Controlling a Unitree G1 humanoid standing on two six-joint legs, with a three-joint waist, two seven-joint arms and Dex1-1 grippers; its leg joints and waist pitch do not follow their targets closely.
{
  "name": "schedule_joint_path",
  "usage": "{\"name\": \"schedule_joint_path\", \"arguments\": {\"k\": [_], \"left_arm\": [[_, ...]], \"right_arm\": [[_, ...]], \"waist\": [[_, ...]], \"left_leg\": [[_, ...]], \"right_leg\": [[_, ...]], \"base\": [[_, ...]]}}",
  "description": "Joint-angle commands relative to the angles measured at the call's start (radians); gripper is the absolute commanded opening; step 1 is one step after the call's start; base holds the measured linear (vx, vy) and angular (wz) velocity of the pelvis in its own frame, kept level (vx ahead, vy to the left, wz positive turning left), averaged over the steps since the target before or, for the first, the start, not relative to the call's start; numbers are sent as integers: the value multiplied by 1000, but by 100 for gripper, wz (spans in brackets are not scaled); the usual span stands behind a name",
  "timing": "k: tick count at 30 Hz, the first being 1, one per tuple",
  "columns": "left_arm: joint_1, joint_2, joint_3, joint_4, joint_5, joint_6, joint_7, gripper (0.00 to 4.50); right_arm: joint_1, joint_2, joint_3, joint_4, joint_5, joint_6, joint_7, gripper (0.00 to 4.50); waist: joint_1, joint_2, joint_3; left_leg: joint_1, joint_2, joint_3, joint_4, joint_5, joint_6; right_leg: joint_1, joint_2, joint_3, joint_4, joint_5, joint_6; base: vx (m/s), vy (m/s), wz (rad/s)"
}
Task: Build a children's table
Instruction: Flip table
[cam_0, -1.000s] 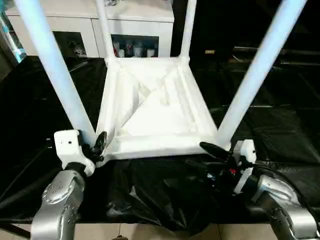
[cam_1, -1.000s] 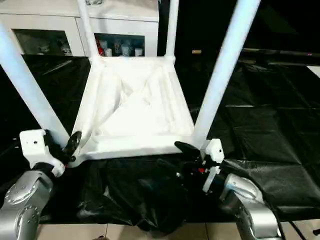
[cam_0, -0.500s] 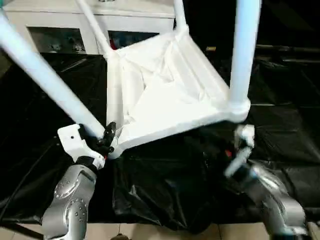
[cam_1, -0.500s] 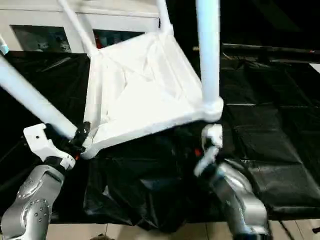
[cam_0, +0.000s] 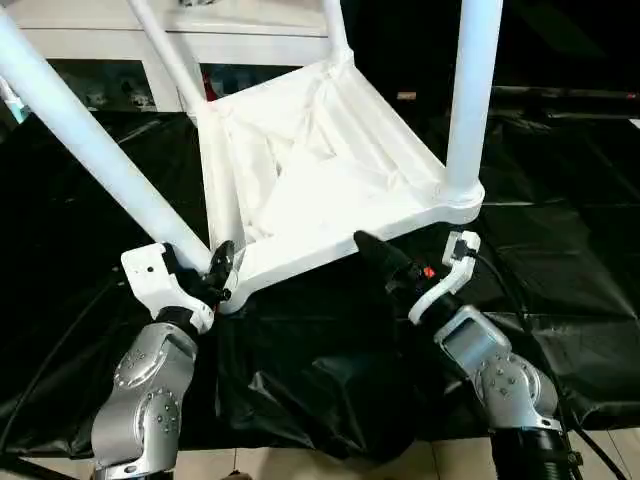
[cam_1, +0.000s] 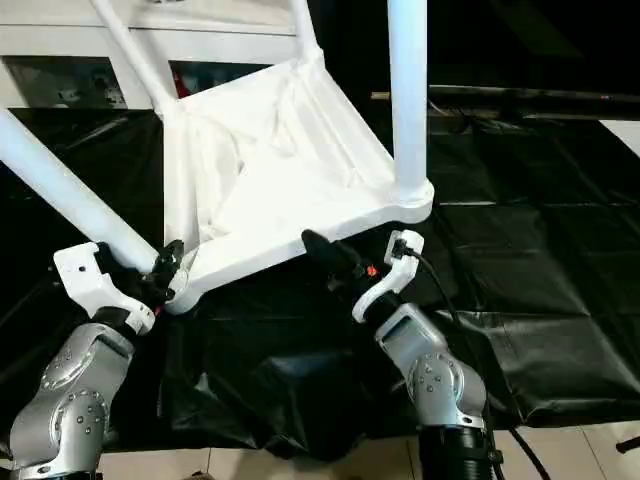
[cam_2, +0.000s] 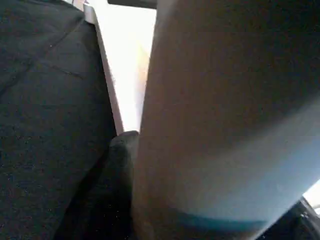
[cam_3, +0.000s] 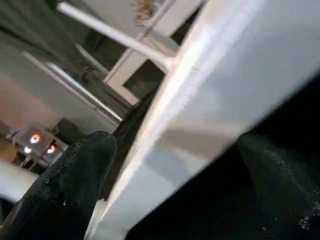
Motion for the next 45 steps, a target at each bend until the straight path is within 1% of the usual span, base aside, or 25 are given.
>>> {"name": "schedule_joint_path", "arguments": {"k": [1, 2, 4, 7, 8, 11, 12, 13, 15, 17, 20, 22, 23, 24, 27, 29, 30, 31, 33, 38, 39, 41, 42, 44, 45], "left_arm": [[-45, -29, -38, -45, -80, -38, -45, 224], [-45, -29, -38, -44, -80, -39, -45, 224], [-45, -32, -38, -44, -78, -40, -44, 224], [-46, -38, -33, -45, -71, -40, -45, 224], [-44, -39, -30, -46, -71, -39, -44, 224], [-38, -41, -31, -51, -73, -38, -45, 224], [-37, -41, -33, -51, -73, -38, -46, 224], [-36, -41, -34, -50, -75, -38, -48, 224], [-35, -42, -38, -49, -75, -39, -50, 224], [-34, -43, -40, -49, -75, -38, -52, 224], [-31, -42, -41, -51, -77, -35, -55, 224], [-27, -42, -44, -54, -77, -32, -58, 224], [-25, -42, -48, -56, -77, -29, -60, 224], [-23, -42, -50, -57, -76, -28, -61, 224], [-16, -42, -56, -64, -75, -26, -65, 224], [-11, -43, -57, -69, -77, -26, -66, 224], [-7, -43, -59, -73, -78, -25, -67, 224], [-2, -42, -63, -76, -78, -23, -70, 224], [1, -41, -68, -78, -77, -22, -73, 224], [3, -40, -71, -78, -79, -20, -80, 224], [2, -38, -73, -78, -80, -19, -82, 224], [3, -37, -75, -78, -80, -19, -83, 224], [2, -35, -75, -78, -82, -19, -83, 224], [3, -34, -76, -78, -83, -19, -83, 224], [2, -33, -76, -77, -83, -18, -83, 224]], "right_arm": [[-19, 8, -15, 16, 27, 25, -32, 450], [-31, 19, -33, 28, 37, 43, -55, 450], [-47, 35, -67, 52, 65, 85, -101, 450], [-44, 34, -72, 49, 86, 116, -117, 450], [-39, 36, -76, 44, 100, 126, -120, 450], [-55, 55, -105, 58, 132, 118, -119, 450], [-63, 61, -115, 66, 140, 114, -125, 450], [-84, 74, -135, 86, 144, 97, -135, 450], [-132, 95, -173, 136, 162, 72, -164, 450], [-174, 104, -199, 186, 183, 56, -173, 450], [-221, 108, -218, 242, 201, 52, -177, 450], [-245, 110, -222, 274, 203, 55, -170, 450], [-260, 111, -226, 294, 203, 54, -164, 450], [-268, 112, -230, 305, 203, 52, -161, 420], [-310, 115, -254, 372, 204, 41, -161, 407], [-329, 111, -257, 412, 198, 32, -158, 381], [-333, 109, -256, 424, 196, 31, -154, 370], [-335, 107, -252, 434, 189, 31, -149, 370], [-336, 105, -249, 442, 184, 31, -146, 339], [-353, 98, -260, 476, 172, 28, -123, 310], [-360, 94, -263, 492, 169, 23, -116, 291], [-364, 91, -263, 501, 167, 17, -112, 278], [-367, 89, -263, 507, 164, 11, -108, 271], [-369, 88, -263, 510, 161, 7, -105, 249], [-371, 86, -264, 515, 157, 1, -99, 234]], "waist": [[1, 2, -58], [1, 0, -58], [5, 1, -58], [9, 3, -59], [10, -4, -59], [11, 1, -58], [11, 0, -58], [12, 4, -58], [8, 3, -59], [7, 4, -59], [8, 7, -63], [8, 5, -64], [9, 6, -65], [7, 5, -64], [5, 4, -63], [4, 4, -63], [5, -2, -64], [4, -2, -64], [3, -1, -65], [3, -3, -64], [4, 3, -63], [2, 0, -62], [2, 4, -61], [2, 2, -62], [3, 4, -62]], "left_leg": [[6, 41, -8, -72, -110, 18], [7, 42, -7, -72, -112, 19], [8, 43, -8, -73, -104, 19], [10, 43, -7, -72, -98, 11], [9, 43, -6, -72, -97, 12], [6, 42, -6, -73, -106, 10], [6, 42, -6, -74, -112, 8], [7, 43, -7, -74, -114, 3], [8, 42, -7, -74, -119, -4], [8, 42, -6, -73, -121, -5], [10, 41, -5, -70, -88, 4], [6, 40, -5, -68, -63, 11], [7, 40, -5, -68, -61, 13], [6, 40, -4, -67, -58, 15], [7, 41, -4, -68, -74, 17], [6, 41, -4, -68, -75, 15], [5, 41, -4, -67, -65, 20], [5, 41, -3, -67, -61, 22], [4, 41, -2, -65, -50, 31], [6, 42, -1, -65, -57, 42], [6, 43, -2, -65, -62, 39], [6, 43, -1, -66, -78, 32], [7, 43, -2, -67, -88, 25], [7, 43, -2, -67, -88, 23], [7, 43, -2, -67, -89, 22]], "right_leg": [[50, -51, 35, -55, -110, -175], [50, -51, 36, -56, -112, -173], [48, -50, 35, -53, -105, -173], [49, -49, 35, -52, -93, -163], [50, -50, 34, -52, -92, -160], [49, -53, 36, -52, -106, -154], [49, -53, 35, -54, -117, -150], [49, -53, 35, -54, -123, -150], [47, -53, 34, -54, -125, -154], [46, -52, 34, -53, -122, -156], [48, -50, 33, -46, -67, -164], [52, -50, 32, -41, -31, -175], [52, -50, 31, -41, -27, -177], [53, -50, 31, -41, -24, -182], [53, -52, 31, -44, -57, -188], [54, -52, 31, -43, -63, -186], [55, -54, 31, -41, -55, -189], [54, -53, 31, -41, -54, -190], [55, -53, 31, -40, -44, -195], [54, -53, 31, -42, -59, -203], [53, -54, 31, -43, -70, -202], [52, -53, 31, -45, -90, -201], [51, -53, 31, -46, -102, -198], [51, -53, 31, -46, -101, -196], [51, -53, 31, -45, -97, -197]], "base": [[0, 0, 0], [0, 0, 0], [0, 0, 0], [0, 0, 0], [0, 0, 0], [0, 0, 0], [0, 0, 0], [0, 0, 0], [0, 0, 0], [0, 0, 0], [0, 0, 0], [0, 0, 0], [0, 0, 0], [0, 0, 0], [0, 0, 0], [0, 0, 0], [0, 0, 0], [0, 0, 0], [0, 0, 0], [0, 0, 0], [0, 0, 0], [0, 0, 0], [0, 0, 0], [0, 0, 0], [0, 0, 0]]}}
